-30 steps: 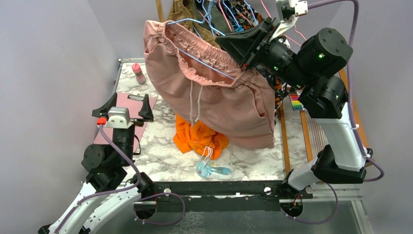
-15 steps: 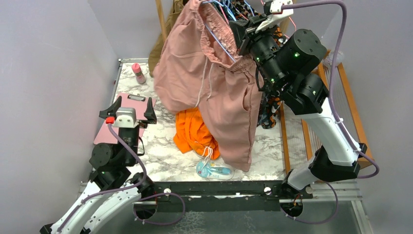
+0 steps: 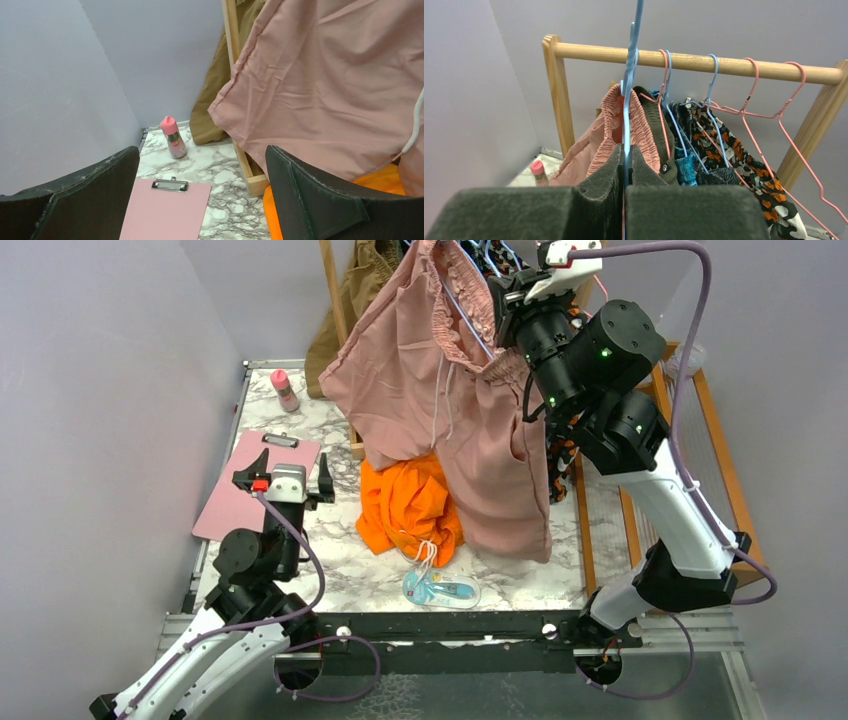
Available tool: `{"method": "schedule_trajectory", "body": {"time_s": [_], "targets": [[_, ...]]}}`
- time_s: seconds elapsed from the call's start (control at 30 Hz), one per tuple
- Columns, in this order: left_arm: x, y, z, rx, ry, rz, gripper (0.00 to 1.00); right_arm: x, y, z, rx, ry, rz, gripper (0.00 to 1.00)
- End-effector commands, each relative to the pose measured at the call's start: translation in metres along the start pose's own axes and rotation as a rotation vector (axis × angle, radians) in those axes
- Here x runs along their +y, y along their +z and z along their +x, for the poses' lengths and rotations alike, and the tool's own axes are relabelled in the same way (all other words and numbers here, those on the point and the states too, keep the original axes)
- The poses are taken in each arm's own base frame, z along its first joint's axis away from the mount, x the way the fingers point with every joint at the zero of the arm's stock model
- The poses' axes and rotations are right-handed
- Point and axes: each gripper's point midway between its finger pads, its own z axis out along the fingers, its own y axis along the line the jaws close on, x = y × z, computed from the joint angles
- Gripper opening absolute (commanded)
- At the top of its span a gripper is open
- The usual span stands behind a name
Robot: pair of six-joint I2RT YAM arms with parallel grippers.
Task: Place the shorts on the hanger
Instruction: Place the hanger on the clothesline.
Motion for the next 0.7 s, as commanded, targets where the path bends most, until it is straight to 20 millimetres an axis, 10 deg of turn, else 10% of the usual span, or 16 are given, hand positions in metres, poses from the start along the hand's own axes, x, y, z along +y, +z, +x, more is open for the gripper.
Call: {"method": "schedule_trajectory", "body": {"time_s": [0.0,0.4,0.67], "targets": [[0.009,-0.005,0.008,0.002,-0.031,-0.055,0.99,-0.027,-0.004,-0.043,-0.13,0.032,0.111,0.01],[0.025,-0.022,0.043,0.068,-0.032,-0.141,0.99,-0.05,-0.027,-0.041,-0.116,-0.029,0.157,0.01],[0.019,-0.027,0.058,0.103,-0.058,-0.12,0.99,-0.031,-0.051,-0.048,-0.098,0.057,-0.043,0.01]]}}
